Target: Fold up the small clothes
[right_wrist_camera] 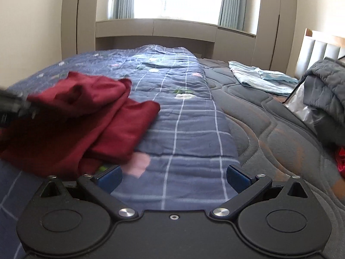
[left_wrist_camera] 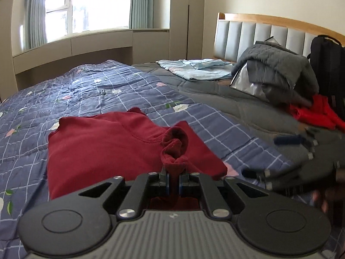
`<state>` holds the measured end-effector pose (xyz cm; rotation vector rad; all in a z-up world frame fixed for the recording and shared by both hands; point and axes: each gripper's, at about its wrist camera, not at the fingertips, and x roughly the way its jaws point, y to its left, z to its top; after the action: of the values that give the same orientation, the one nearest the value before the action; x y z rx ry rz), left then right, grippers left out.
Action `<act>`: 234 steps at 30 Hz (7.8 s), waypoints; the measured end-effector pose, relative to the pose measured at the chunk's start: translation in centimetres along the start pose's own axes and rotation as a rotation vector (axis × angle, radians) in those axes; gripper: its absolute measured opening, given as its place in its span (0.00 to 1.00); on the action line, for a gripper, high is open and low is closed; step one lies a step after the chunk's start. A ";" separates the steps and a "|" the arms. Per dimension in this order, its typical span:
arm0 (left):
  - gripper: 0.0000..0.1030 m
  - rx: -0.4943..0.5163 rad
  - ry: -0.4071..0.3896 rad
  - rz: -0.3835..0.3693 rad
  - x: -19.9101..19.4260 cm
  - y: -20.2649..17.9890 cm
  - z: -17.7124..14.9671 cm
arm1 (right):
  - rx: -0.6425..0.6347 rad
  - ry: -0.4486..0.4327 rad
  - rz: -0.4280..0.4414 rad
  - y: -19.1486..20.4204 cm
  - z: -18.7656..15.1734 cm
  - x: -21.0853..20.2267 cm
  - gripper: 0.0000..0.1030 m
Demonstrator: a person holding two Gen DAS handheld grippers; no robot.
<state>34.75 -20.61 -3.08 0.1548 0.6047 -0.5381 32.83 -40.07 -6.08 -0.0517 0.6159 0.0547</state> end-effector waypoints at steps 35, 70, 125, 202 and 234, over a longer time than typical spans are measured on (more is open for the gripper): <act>0.06 -0.232 -0.112 0.000 -1.7 3.0 -0.5 | 0.668 0.428 0.872 -2.1 8.3 12.4 0.89; 0.90 -0.212 -0.012 -0.171 -0.8 1.7 -0.8 | 0.361 0.169 0.426 -3.2 8.7 13.0 0.38; 0.99 -0.457 0.070 0.248 0.2 12.0 -4.8 | 0.061 -0.047 0.030 0.5 0.0 4.3 0.99; 1.00 -0.471 0.184 0.009 5.6 17.5 -1.4 | 0.514 0.069 0.489 -3.8 4.5 12.1 0.94; 0.43 -0.519 0.267 -0.005 5.0 16.1 0.7 | 0.435 0.089 0.337 -1.0 5.7 10.6 0.25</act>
<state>47.01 -9.24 -5.64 -0.2703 0.9851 -0.3519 44.80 -40.33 -7.47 0.4740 0.7097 0.2445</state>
